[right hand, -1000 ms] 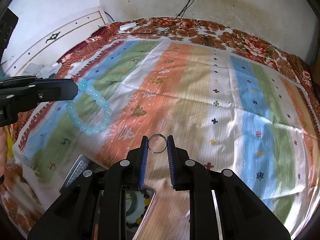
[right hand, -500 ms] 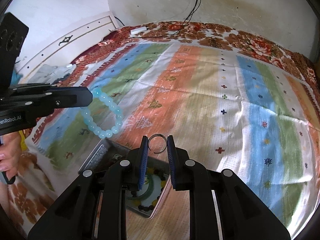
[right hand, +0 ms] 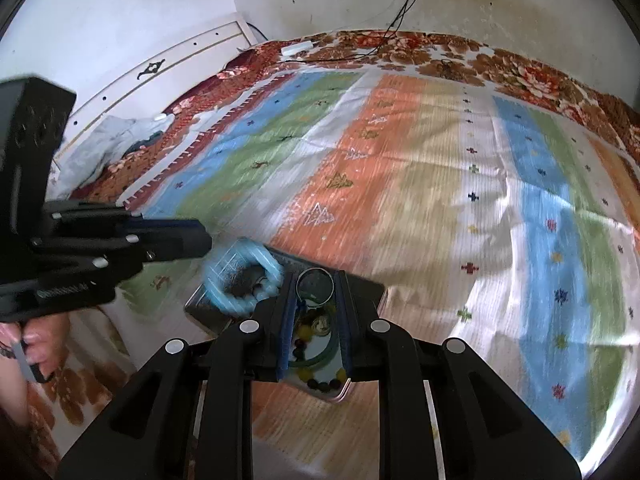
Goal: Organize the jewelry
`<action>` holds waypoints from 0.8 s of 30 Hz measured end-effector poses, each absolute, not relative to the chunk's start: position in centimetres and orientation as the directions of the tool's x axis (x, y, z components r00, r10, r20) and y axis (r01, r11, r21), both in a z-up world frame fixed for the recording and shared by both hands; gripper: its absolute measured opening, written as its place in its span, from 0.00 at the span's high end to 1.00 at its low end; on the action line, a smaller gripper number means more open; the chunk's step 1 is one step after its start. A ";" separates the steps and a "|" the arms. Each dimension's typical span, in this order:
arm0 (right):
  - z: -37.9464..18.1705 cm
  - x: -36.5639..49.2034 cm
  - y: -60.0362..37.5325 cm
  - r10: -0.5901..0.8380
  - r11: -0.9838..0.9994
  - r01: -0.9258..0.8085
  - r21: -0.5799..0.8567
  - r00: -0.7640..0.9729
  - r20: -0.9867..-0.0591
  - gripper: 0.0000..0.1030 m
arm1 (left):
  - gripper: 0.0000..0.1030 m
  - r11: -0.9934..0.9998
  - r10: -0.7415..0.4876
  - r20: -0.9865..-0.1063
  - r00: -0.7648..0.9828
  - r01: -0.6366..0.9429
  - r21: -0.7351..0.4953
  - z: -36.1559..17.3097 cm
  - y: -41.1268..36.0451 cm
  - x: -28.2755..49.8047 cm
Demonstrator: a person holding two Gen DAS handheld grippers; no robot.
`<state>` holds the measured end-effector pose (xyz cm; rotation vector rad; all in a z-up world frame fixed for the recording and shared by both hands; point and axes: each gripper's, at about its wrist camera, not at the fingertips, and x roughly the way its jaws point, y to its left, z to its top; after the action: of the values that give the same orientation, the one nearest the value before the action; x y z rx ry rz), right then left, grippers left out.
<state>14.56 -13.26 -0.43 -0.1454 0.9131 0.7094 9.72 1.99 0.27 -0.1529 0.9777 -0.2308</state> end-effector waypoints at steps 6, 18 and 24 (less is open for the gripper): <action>-0.5 13.3 -14.2 0.502 0.767 -0.617 0.175 0.408 -0.763 0.73 | 0.77 0.962 -0.267 -0.797 0.542 0.096 -0.257 -0.4 3.1 7.7; 0.1 10.7 -17.1 0.525 0.789 -0.577 0.213 0.451 -0.722 0.47 | 0.38 0.966 -0.254 -0.760 0.598 0.114 -0.233 -0.1 2.5 5.1; 0.7 9.6 -18.9 0.535 0.804 -0.546 0.236 0.490 -0.688 0.32 | 0.24 0.968 -0.247 -0.735 0.632 0.132 -0.211 0.2 1.9 4.0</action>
<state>9.64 -18.86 0.66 -0.0151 0.8303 0.6566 3.97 1.90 0.19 -0.1425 0.8604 -0.2173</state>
